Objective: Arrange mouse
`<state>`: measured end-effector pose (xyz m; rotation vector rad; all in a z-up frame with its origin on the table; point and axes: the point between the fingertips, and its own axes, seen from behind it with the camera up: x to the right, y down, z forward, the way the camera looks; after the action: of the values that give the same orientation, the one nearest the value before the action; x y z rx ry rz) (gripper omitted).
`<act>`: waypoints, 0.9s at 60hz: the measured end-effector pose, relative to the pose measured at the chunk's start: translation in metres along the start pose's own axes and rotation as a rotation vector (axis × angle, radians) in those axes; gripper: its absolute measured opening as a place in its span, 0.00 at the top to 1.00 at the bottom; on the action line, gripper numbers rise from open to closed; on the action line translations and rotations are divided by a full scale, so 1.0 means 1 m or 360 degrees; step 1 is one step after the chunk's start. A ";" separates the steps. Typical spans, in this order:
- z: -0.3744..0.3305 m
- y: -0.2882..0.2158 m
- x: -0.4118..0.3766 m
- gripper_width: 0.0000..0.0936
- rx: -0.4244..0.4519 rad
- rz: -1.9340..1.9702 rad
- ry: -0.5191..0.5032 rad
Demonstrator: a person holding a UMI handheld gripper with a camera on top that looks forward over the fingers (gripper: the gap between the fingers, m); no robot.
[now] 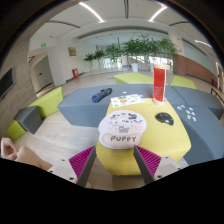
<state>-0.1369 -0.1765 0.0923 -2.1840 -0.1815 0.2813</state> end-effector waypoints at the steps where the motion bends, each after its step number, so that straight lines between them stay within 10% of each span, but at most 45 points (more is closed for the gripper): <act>1: 0.000 0.000 0.001 0.14 0.0001 -0.0002 0.0006; 34: 0.115 -0.041 0.220 0.14 0.0005 -0.0143 0.0386; 54: 0.212 -0.069 0.281 0.14 0.0004 -0.0047 0.0349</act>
<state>0.0754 0.0932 -0.0107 -2.1897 -0.0900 0.0244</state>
